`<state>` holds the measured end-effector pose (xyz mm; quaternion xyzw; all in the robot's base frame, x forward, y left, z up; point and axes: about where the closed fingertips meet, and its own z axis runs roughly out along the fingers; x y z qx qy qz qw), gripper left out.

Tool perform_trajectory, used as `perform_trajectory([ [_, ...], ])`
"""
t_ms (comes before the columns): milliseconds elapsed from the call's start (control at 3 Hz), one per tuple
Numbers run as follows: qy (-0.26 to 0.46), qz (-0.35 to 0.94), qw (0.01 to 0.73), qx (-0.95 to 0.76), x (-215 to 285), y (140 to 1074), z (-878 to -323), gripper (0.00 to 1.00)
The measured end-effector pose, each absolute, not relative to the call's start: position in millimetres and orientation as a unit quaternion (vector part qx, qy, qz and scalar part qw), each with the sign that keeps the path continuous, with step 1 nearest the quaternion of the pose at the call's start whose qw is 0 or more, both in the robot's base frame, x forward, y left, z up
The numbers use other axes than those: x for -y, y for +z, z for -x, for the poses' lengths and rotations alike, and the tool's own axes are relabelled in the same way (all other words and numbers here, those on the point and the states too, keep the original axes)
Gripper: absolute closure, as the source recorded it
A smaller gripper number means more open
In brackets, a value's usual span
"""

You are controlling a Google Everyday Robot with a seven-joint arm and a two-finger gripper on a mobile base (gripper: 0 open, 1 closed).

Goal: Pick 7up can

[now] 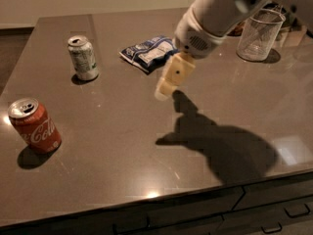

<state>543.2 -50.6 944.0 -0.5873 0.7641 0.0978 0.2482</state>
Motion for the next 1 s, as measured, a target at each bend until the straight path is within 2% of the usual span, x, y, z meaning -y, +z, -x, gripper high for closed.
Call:
perform_trajectory([
  [333, 0.136, 0.554, 0.290, -0.769, -0.8, 929.0, -577.0, 0.00],
  [1000, 0.190, 0.528, 0.313, -0.767, -89.3, 916.7, -615.7, 0.00],
])
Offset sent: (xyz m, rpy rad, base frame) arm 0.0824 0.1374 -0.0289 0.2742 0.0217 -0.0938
